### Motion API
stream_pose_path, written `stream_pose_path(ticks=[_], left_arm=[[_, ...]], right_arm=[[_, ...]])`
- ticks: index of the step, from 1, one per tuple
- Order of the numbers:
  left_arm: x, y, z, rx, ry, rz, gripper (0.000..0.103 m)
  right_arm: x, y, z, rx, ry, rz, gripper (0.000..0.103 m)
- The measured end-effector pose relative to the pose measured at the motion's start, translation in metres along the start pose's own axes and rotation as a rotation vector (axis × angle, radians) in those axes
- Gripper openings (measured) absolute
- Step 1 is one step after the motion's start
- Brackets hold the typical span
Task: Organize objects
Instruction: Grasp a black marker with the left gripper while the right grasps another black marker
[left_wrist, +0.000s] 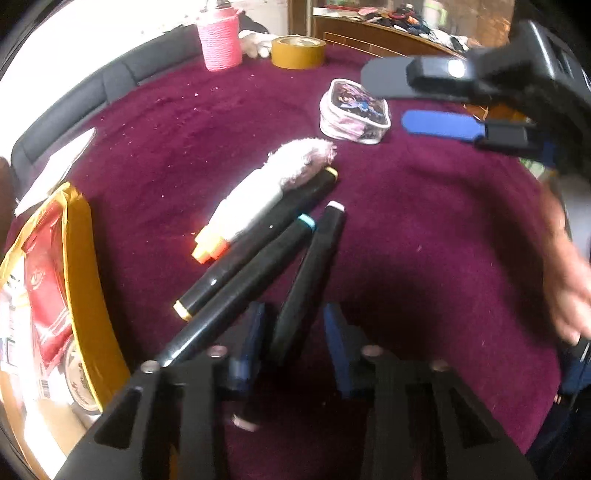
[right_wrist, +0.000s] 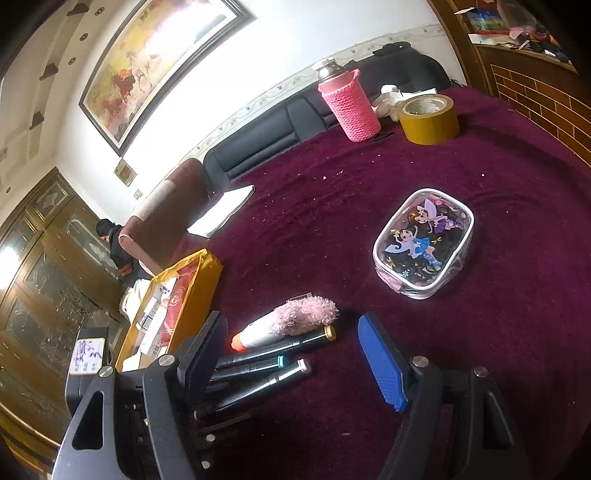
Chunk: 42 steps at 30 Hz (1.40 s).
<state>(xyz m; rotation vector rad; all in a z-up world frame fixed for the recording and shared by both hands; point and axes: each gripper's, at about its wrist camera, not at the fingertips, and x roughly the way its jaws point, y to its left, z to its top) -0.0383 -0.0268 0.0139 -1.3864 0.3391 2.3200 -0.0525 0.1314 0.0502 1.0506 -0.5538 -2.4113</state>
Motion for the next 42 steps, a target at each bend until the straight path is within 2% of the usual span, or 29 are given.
stream_pose_path(ticks=[3, 9, 14, 18, 23, 24, 26, 29, 31, 34, 35, 40, 42], left_arm=[[-0.005, -0.011, -0.009, -0.049, -0.022, -0.044, 0.014], [-0.029, -0.024, -0.052, -0.117, -0.035, -0.083, 0.014], [-0.047, -0.017, -0.081, -0.183, -0.047, -0.105, 0.014], [-0.05, -0.014, -0.088, -0.2, -0.065, -0.121, 0.014], [-0.052, -0.013, -0.09, -0.21, -0.076, -0.135, 0.014], [-0.053, -0.013, -0.09, -0.208, -0.076, -0.136, 0.014], [-0.053, -0.012, -0.091, -0.209, -0.08, -0.141, 0.015], [-0.054, -0.011, -0.092, -0.215, -0.085, -0.151, 0.014], [-0.055, -0.011, -0.092, -0.218, -0.087, -0.156, 0.015], [-0.056, -0.011, -0.092, -0.219, -0.086, -0.155, 0.015], [-0.057, -0.012, -0.091, -0.219, -0.086, -0.154, 0.015], [-0.058, -0.017, -0.094, -0.218, -0.084, -0.146, 0.015], [-0.058, -0.019, -0.095, -0.222, -0.082, -0.149, 0.015]], right_arm=[[0.003, -0.001, -0.001, -0.001, 0.008, -0.011, 0.079], [0.014, 0.001, -0.004, -0.011, 0.053, 0.014, 0.079], [0.044, 0.024, -0.018, -0.102, 0.199, 0.088, 0.077], [0.074, 0.061, -0.022, -0.251, 0.312, 0.09, 0.075], [0.108, 0.079, -0.019, -0.382, 0.352, 0.047, 0.074], [0.11, 0.081, -0.017, -0.409, 0.327, 0.049, 0.074], [0.117, 0.081, -0.014, -0.432, 0.34, 0.048, 0.074], [0.126, 0.077, -0.018, -0.416, 0.424, 0.048, 0.074], [0.121, 0.078, -0.025, -0.456, 0.446, 0.067, 0.074], [0.113, 0.086, -0.037, -0.537, 0.469, 0.058, 0.073], [0.112, 0.09, -0.041, -0.577, 0.466, 0.046, 0.068], [0.108, 0.104, -0.049, -0.712, 0.374, -0.071, 0.055], [0.108, 0.107, -0.052, -0.768, 0.324, -0.157, 0.055]])
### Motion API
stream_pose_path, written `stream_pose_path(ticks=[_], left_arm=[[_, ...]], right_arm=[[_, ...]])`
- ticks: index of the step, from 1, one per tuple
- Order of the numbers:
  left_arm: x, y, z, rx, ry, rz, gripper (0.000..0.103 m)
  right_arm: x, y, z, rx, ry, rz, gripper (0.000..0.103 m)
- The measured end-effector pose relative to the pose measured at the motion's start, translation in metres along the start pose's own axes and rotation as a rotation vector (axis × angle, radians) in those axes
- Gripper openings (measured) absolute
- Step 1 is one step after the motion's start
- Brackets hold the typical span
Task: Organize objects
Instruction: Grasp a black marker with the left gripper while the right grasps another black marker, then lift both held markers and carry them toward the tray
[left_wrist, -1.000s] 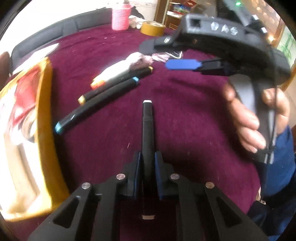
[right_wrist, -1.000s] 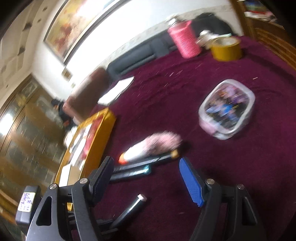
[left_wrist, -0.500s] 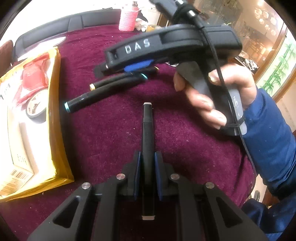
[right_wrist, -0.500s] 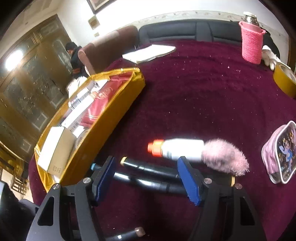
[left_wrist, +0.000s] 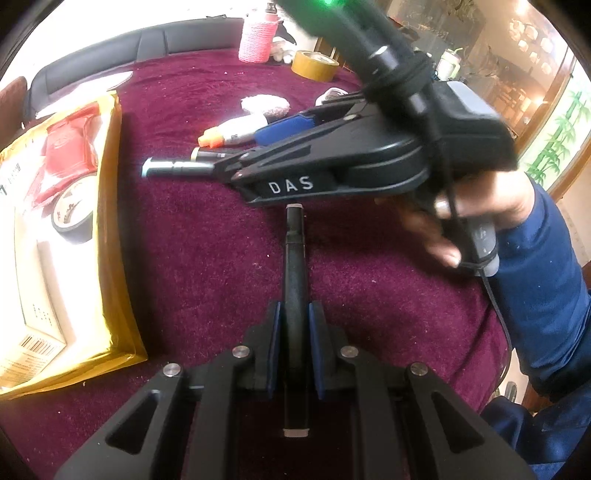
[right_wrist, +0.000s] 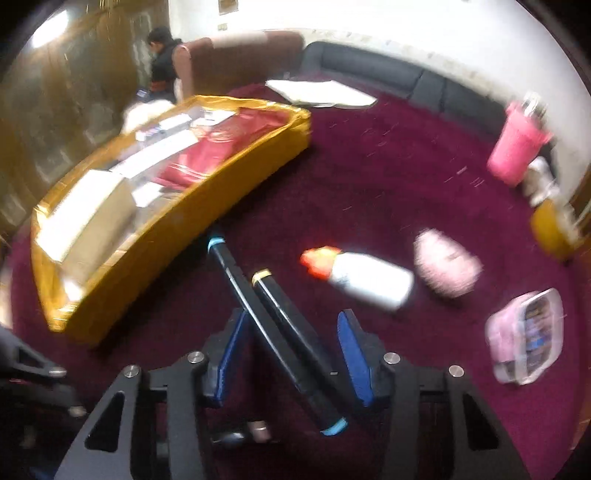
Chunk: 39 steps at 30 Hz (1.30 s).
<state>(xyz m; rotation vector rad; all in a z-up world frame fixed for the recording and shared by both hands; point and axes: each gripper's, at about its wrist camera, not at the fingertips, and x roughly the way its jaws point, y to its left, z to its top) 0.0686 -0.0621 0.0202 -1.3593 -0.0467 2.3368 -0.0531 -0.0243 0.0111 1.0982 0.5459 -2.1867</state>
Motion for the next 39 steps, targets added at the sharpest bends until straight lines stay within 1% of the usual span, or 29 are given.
stream_pose_path(ticks=[2, 5, 8, 10, 12, 13, 14, 16, 17, 18, 21, 23, 25, 28, 29, 31, 32, 36, 39], left_arm=[[0.0, 0.0, 0.002, 0.0, 0.0, 0.001, 0.015], [-0.004, 0.001, -0.002, -0.001, -0.001, 0.003, 0.015], [-0.006, 0.0, -0.003, -0.005, 0.0, 0.002, 0.014], [-0.007, -0.002, -0.003, -0.006, 0.001, 0.009, 0.015], [-0.003, 0.0, -0.002, -0.005, 0.003, 0.018, 0.015], [-0.003, -0.001, -0.001, -0.007, 0.004, 0.022, 0.015], [-0.003, -0.001, -0.001, -0.008, 0.005, 0.024, 0.015], [-0.002, -0.005, 0.001, -0.005, 0.01, 0.033, 0.018], [-0.001, -0.008, 0.002, -0.001, 0.013, 0.036, 0.02], [-0.002, -0.01, 0.002, 0.008, 0.016, 0.041, 0.024], [0.003, -0.021, 0.009, 0.046, 0.025, 0.073, 0.036], [0.008, -0.03, 0.012, 0.078, 0.026, 0.11, 0.039], [0.018, -0.033, 0.017, 0.102, 0.025, 0.133, 0.042], [0.019, -0.038, 0.017, 0.122, 0.024, 0.158, 0.042], [0.02, -0.039, 0.017, 0.125, 0.023, 0.164, 0.042], [0.023, -0.041, 0.017, 0.135, 0.017, 0.176, 0.042], [0.024, -0.043, 0.017, 0.143, 0.014, 0.185, 0.042], [0.025, -0.044, 0.018, 0.155, -0.003, 0.19, 0.041], [0.026, -0.043, 0.02, 0.155, -0.004, 0.188, 0.041]], right_arm=[[0.003, -0.008, -0.001, 0.033, 0.011, -0.057, 0.051], [0.0, -0.036, -0.007, 0.17, -0.002, -0.082, 0.049], [-0.019, -0.045, -0.014, 0.208, -0.073, -0.029, 0.05], [-0.029, -0.045, -0.015, 0.193, -0.103, 0.037, 0.05], [-0.027, -0.044, -0.011, 0.202, -0.109, 0.103, 0.048], [-0.025, -0.044, -0.012, 0.209, -0.097, 0.136, 0.035], [-0.02, -0.042, -0.012, 0.208, -0.076, 0.139, 0.02], [-0.009, -0.039, -0.01, 0.192, -0.047, 0.126, 0.016], [-0.006, -0.039, -0.009, 0.192, -0.047, 0.139, 0.016], [-0.003, -0.039, -0.009, 0.195, -0.033, 0.139, 0.016], [0.006, -0.034, -0.01, 0.169, -0.004, 0.115, 0.014], [0.004, -0.034, -0.009, 0.16, -0.009, 0.086, 0.014], [-0.006, -0.034, -0.009, 0.153, -0.038, 0.101, 0.014], [-0.018, -0.04, -0.007, 0.162, -0.086, 0.079, 0.014], [-0.017, -0.043, -0.006, 0.168, -0.086, 0.075, 0.014], [-0.006, -0.046, -0.007, 0.168, -0.054, 0.063, 0.014], [-0.006, -0.047, -0.005, 0.165, -0.073, 0.042, 0.015], [0.001, -0.052, 0.002, 0.161, -0.046, 0.047, 0.014], [0.009, -0.054, 0.002, 0.164, -0.022, 0.037, 0.019]])
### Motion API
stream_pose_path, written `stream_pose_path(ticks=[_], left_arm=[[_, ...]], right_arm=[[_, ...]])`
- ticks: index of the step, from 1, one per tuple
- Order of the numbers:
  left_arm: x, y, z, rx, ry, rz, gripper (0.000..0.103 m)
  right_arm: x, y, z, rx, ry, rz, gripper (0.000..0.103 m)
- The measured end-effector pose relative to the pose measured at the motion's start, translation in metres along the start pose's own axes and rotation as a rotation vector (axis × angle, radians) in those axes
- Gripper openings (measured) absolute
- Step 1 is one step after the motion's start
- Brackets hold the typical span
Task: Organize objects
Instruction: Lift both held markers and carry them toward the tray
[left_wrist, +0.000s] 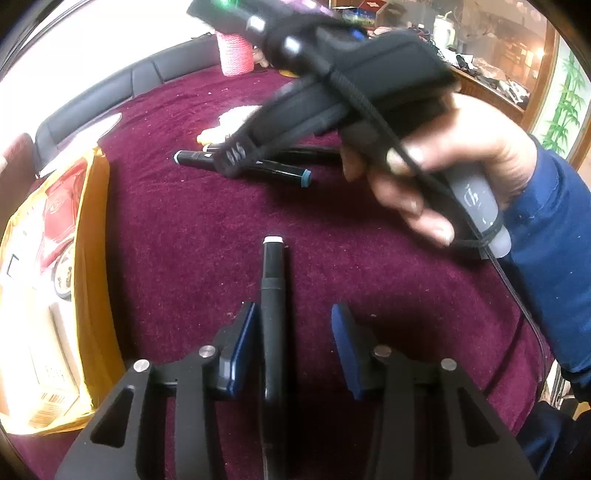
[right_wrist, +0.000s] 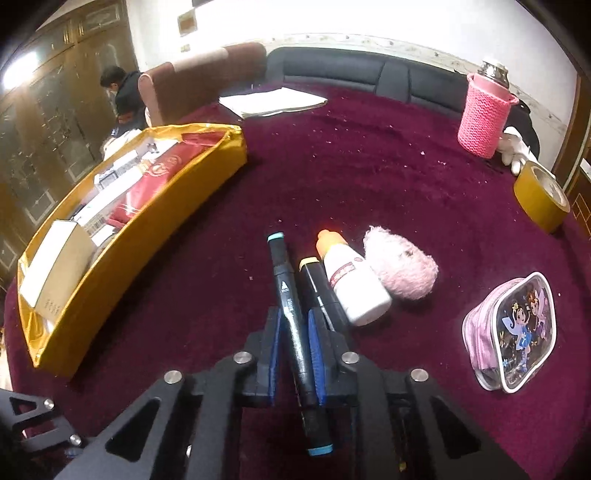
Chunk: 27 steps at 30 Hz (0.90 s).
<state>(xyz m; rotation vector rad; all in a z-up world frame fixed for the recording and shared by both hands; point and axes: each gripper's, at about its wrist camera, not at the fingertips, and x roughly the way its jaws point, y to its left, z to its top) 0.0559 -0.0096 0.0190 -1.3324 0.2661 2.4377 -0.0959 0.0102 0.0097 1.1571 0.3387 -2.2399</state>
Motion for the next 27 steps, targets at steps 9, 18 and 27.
stream_pose_path(ticks=[9, 18, 27], left_arm=[[0.0, 0.015, -0.003, -0.11, -0.046, -0.025, 0.014], [-0.001, 0.026, 0.012, -0.131, -0.094, 0.048, 0.014], [-0.013, 0.03, 0.021, -0.139, -0.134, 0.133, 0.014]], right_arm=[[-0.002, -0.001, -0.012, 0.031, -0.015, -0.014, 0.016], [-0.036, -0.015, -0.014, 0.172, -0.12, 0.086, 0.016], [-0.047, -0.001, -0.017, 0.152, -0.146, 0.111, 0.016]])
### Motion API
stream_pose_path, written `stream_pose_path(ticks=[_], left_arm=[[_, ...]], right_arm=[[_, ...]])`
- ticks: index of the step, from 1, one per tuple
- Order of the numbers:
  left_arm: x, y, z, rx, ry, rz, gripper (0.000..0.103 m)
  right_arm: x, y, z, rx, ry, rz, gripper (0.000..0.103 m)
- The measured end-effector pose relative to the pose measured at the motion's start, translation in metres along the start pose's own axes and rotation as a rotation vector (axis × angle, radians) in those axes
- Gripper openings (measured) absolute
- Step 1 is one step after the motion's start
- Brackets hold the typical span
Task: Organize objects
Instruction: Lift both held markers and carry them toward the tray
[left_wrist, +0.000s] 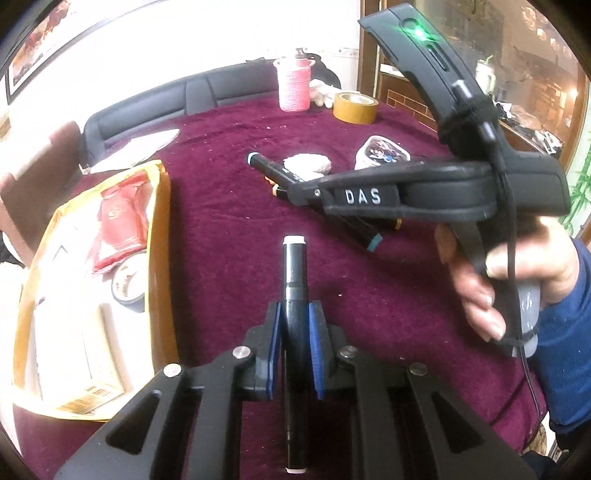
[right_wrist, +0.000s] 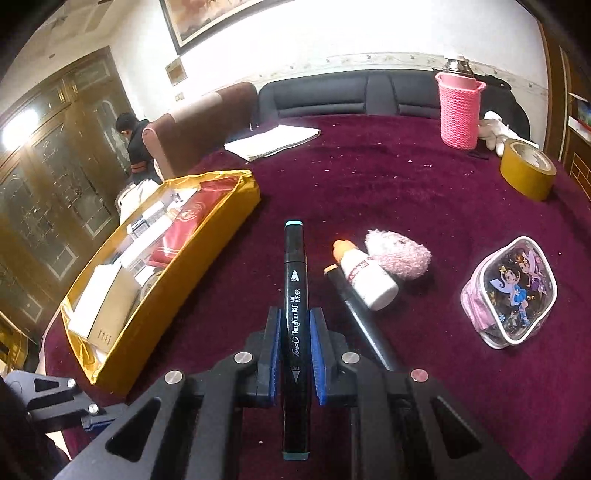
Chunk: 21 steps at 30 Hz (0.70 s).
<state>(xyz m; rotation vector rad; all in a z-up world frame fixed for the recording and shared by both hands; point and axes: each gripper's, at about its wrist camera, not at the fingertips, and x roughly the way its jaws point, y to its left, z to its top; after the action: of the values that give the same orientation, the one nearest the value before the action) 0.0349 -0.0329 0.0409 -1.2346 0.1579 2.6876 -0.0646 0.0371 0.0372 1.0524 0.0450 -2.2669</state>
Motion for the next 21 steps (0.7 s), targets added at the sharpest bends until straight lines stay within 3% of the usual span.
stream_pose_path(ticks=[11, 21], left_arm=[[-0.013, -0.008, -0.004, 0.044, -0.052, 0.052, 0.014], [-0.039, 0.0, -0.004, 0.029, -0.123, 0.038, 0.014]], right_arm=[[-0.012, 0.002, -0.009, 0.022, -0.034, -0.015, 0.016], [-0.039, 0.01, -0.03, 0.084, -0.102, -0.02, 0.016]])
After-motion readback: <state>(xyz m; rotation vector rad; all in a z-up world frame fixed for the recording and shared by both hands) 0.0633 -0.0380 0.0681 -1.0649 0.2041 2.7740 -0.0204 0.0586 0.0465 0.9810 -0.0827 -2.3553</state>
